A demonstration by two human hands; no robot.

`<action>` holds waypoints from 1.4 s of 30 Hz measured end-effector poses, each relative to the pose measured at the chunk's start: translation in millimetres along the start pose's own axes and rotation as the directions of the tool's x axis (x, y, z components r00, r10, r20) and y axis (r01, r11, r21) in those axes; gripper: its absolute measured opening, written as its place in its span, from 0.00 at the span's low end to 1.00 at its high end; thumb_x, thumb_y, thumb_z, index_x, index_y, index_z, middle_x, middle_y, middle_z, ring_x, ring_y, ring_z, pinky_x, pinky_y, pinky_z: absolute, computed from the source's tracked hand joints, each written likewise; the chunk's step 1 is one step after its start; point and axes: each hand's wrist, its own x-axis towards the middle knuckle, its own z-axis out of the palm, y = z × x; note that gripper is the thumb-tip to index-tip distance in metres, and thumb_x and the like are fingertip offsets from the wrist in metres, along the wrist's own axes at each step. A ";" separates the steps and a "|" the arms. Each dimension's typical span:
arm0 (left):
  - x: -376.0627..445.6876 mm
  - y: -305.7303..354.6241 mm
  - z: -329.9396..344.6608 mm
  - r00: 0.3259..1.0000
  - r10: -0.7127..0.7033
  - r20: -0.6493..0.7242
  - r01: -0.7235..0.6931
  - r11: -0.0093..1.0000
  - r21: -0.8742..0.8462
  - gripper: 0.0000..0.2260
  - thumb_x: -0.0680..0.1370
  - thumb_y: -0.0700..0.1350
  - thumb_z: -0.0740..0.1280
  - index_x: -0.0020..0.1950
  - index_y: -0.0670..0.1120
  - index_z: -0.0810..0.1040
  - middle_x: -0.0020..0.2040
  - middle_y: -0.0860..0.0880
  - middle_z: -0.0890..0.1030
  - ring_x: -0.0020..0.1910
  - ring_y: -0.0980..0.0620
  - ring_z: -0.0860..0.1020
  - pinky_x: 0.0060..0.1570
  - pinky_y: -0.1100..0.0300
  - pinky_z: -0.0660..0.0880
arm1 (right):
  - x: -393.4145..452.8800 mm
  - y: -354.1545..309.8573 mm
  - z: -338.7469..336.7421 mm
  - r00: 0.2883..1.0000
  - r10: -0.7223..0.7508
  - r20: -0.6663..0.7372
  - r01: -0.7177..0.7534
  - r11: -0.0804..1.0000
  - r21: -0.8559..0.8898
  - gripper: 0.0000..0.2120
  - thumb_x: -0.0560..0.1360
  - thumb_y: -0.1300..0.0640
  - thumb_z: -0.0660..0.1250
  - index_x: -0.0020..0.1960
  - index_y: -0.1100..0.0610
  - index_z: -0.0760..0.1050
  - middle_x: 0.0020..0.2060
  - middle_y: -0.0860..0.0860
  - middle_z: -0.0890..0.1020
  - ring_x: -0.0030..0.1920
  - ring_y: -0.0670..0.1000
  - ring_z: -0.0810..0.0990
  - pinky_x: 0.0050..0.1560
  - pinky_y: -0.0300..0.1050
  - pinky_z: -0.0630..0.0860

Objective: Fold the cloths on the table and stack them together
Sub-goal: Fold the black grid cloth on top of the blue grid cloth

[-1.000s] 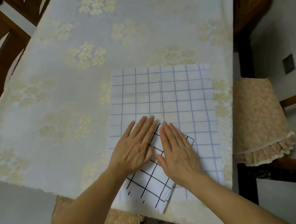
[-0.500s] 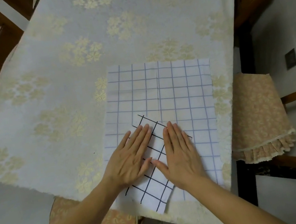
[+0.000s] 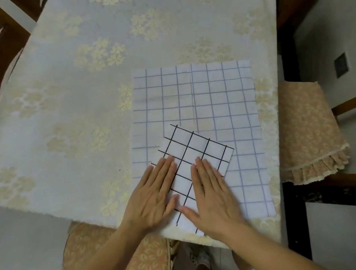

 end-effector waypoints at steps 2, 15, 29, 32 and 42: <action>-2.6 -1.5 4.1 1.000 -0.016 0.008 0.016 1.000 0.010 0.31 0.83 0.57 0.47 0.81 0.42 0.50 0.82 0.44 0.49 0.81 0.48 0.48 0.77 0.47 0.53 | -7.8 -2.9 7.9 1.000 0.009 0.023 -0.009 1.000 -0.022 0.44 0.80 0.31 0.46 0.80 0.64 0.45 0.80 0.61 0.45 0.81 0.58 0.45 0.76 0.56 0.51; 62.3 -18.2 -42.8 0.994 0.107 -0.011 -0.107 0.993 0.053 0.30 0.80 0.56 0.55 0.81 0.48 0.56 0.81 0.46 0.56 0.80 0.48 0.53 0.78 0.45 0.52 | 19.0 46.7 -42.5 0.988 0.108 -0.109 -0.107 0.994 0.017 0.35 0.81 0.39 0.49 0.80 0.59 0.57 0.78 0.57 0.62 0.79 0.57 0.58 0.77 0.59 0.51; 171.1 -38.0 -89.3 0.940 0.331 0.083 -0.341 0.898 0.277 0.16 0.70 0.48 0.72 0.56 0.47 0.79 0.72 0.41 0.72 0.71 0.42 0.70 0.73 0.33 0.57 | 73.8 105.6 -72.0 0.960 0.116 -0.254 -0.113 0.993 0.025 0.08 0.65 0.57 0.74 0.43 0.57 0.80 0.47 0.54 0.76 0.44 0.56 0.75 0.49 0.53 0.71; 178.1 -32.3 -88.7 0.937 0.331 0.116 -0.350 0.892 0.286 0.16 0.69 0.51 0.74 0.55 0.49 0.80 0.74 0.42 0.69 0.73 0.42 0.68 0.71 0.30 0.58 | 80.0 103.0 -70.7 0.969 0.098 -0.226 -0.097 0.995 0.018 0.07 0.63 0.57 0.74 0.40 0.57 0.79 0.49 0.55 0.77 0.45 0.56 0.76 0.51 0.53 0.71; 191.9 -29.6 -82.6 0.921 0.351 0.169 -0.386 0.879 0.280 0.14 0.67 0.51 0.73 0.50 0.48 0.81 0.76 0.43 0.66 0.75 0.44 0.64 0.70 0.28 0.56 | 89.2 99.9 -64.4 0.987 0.082 -0.141 -0.077 0.996 0.042 0.08 0.61 0.58 0.75 0.39 0.57 0.78 0.50 0.55 0.78 0.46 0.57 0.77 0.59 0.57 0.73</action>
